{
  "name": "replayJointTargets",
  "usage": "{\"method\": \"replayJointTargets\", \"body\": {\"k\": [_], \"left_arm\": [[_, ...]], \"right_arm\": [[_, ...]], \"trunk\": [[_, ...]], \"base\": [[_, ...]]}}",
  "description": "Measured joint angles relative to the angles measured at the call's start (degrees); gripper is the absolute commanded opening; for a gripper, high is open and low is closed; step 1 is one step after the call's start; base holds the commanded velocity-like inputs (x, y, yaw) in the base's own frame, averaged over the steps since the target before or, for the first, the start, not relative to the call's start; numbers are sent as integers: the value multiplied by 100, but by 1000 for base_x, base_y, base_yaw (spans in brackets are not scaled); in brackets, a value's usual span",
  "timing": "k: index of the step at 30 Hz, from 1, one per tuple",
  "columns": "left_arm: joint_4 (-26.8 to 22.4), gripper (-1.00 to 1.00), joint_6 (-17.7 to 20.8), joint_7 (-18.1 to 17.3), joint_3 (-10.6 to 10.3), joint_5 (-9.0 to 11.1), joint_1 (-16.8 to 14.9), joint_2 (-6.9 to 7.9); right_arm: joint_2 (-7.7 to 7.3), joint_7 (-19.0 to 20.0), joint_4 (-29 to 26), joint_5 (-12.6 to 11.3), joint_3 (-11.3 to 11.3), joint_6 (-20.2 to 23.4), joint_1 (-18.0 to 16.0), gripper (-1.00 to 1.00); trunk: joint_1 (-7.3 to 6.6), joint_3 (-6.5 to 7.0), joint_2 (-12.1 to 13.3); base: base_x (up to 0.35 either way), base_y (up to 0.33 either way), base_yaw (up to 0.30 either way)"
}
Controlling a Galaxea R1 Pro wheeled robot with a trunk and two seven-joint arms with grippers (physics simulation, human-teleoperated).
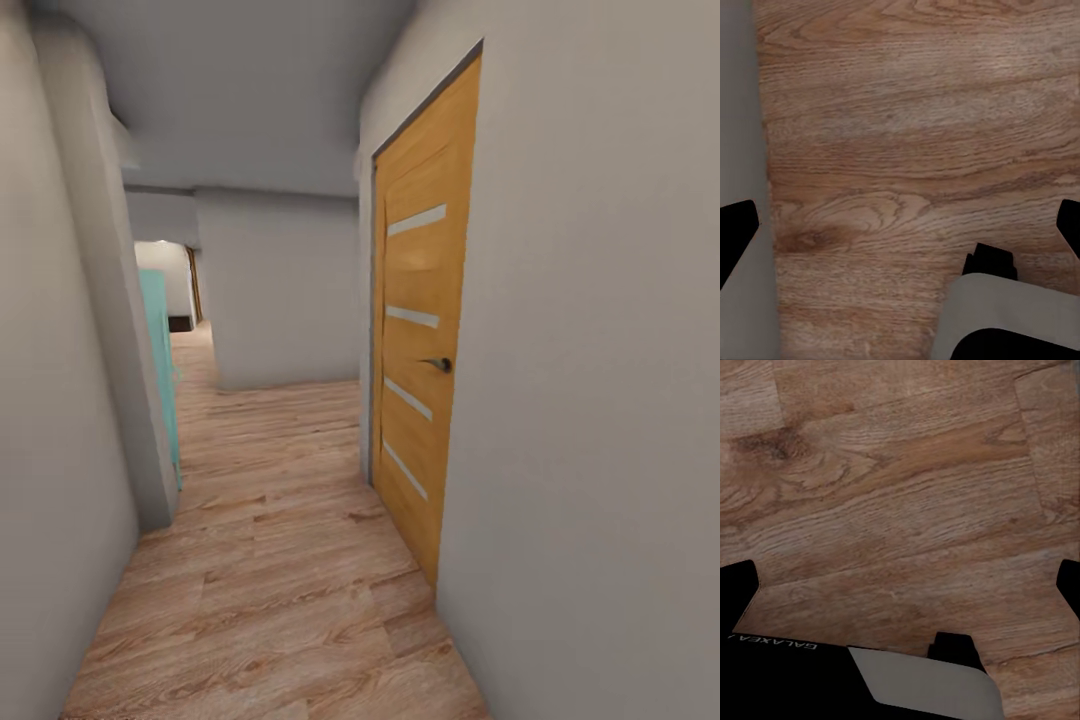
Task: Move the two storage containers from the living room to the garage. In the garage, place one container on the floor and stack the other container on top of it (either order is fine).
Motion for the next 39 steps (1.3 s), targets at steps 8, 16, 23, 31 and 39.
{"method": "replayJointTargets", "body": {"k": [8,16,23,31,39], "left_arm": [[0,100,1,1,0,0,0,2],[0,100,0,0,0,0,0,2],[0,100,0,-7,0,1,0,3],[0,100,0,-10,-8,-1,0,1],[0,100,0,-10,-8,-5,0,0]], "right_arm": [[0,-1,0,-7,4,0,0,100],[0,-1,0,-8,5,0,0,100],[-7,-4,-2,-6,0,0,0,100],[-14,-2,-8,0,-3,-1,0,100],[-22,-1,-9,0,-3,-1,1,100]], "trunk": [[0,0,0],[0,0,0],[0,0,-1],[0,-1,-1],[0,-7,-2]], "base": [[208,79,293],[209,80,293],[292,50,293],[338,3,292],[341,0,74]]}}
